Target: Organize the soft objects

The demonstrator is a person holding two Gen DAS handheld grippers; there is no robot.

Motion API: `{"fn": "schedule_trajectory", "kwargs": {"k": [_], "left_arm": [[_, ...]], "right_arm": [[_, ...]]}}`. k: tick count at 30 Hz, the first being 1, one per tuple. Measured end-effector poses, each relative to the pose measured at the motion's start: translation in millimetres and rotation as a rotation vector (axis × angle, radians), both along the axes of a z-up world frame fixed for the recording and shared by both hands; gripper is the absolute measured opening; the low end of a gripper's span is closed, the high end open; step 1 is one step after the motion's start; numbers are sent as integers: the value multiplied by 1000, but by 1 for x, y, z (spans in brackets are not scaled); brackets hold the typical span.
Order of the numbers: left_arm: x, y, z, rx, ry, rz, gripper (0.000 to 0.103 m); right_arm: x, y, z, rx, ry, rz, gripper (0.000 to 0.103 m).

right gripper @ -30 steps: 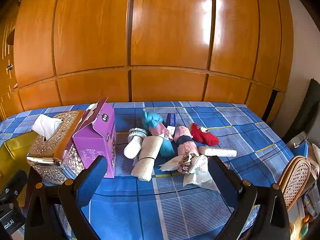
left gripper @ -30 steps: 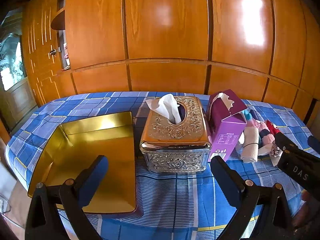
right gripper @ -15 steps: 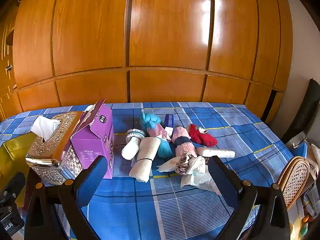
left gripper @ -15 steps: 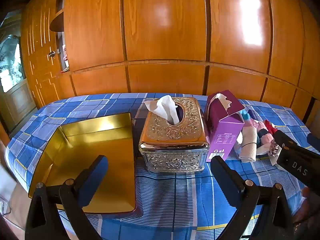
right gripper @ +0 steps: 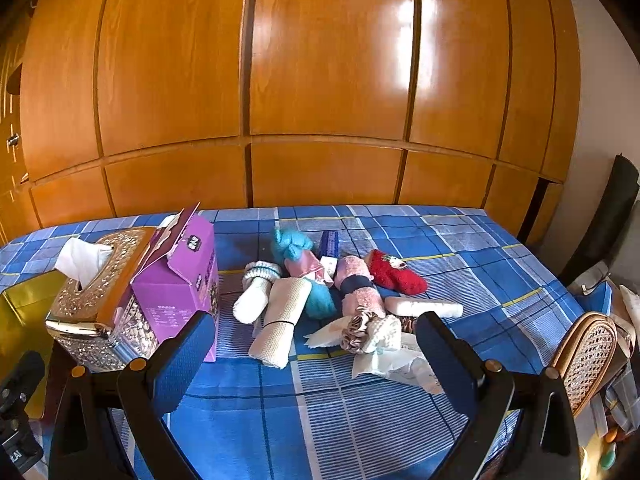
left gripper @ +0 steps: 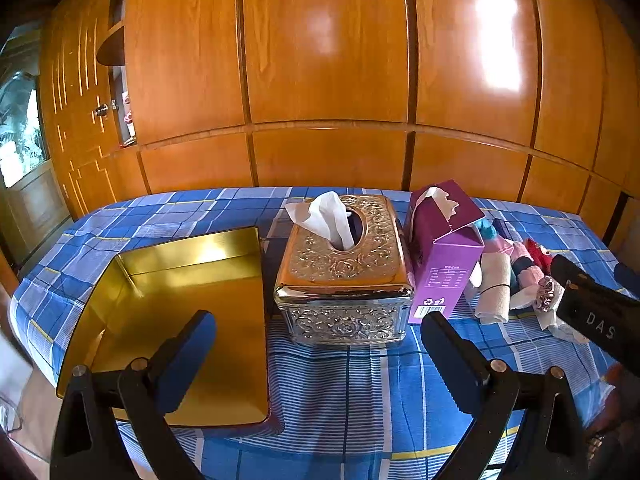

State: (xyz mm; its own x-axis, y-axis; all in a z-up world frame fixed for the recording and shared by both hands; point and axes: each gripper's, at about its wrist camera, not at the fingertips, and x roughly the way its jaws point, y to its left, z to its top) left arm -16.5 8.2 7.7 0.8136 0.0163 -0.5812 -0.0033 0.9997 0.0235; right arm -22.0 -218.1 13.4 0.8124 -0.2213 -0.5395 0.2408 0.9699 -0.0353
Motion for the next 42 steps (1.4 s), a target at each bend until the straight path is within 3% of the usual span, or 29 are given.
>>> {"fn": "schedule_trajectory", "kwargs": {"k": [16,21,29,36,39,42], "left_arm": [[-2,-13,3,0,-2,-76,103],[2,-22,6,-81,31,-226,103],[21,-76,8,-65,110,-476,103],[38,-128,-7,-25,191,-589,102],[49,-151,-15,-35,236,-637,93],[63,-180,-23,6,252,-702,78]], "right_arm": [[3,-48,9,42,-21,-85,102],[6,-92,15,95,-14,-136,102],[1,-166,14,197,-12,-256,102],[3,-198,-8,324,7,-295,102],[3,-206,-20,391,12,-300,102],[4,-211,-29,446,18,-299,102]]}}
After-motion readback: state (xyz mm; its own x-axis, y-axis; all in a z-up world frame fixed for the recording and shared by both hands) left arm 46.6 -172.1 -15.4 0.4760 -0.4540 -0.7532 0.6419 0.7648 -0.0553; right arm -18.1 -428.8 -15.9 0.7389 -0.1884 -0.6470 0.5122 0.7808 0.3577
